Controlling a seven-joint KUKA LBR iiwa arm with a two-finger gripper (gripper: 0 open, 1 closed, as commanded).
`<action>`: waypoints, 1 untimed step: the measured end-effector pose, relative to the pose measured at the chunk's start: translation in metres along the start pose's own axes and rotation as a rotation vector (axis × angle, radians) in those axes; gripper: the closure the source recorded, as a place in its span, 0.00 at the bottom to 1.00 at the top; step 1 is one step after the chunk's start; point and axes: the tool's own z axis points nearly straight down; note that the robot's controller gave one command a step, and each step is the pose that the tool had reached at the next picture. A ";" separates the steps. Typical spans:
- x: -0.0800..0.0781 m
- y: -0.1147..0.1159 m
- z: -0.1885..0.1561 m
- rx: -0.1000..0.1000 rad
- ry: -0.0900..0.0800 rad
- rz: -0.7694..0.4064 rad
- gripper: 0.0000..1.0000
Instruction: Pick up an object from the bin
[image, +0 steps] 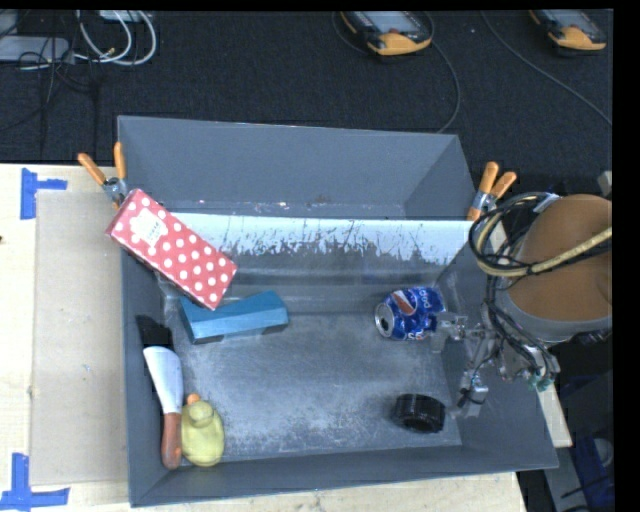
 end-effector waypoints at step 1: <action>0.007 0.003 0.046 0.000 0.000 -0.074 0.00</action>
Offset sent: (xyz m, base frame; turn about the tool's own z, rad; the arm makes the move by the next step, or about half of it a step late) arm -0.0082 0.0054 -0.1023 -0.0471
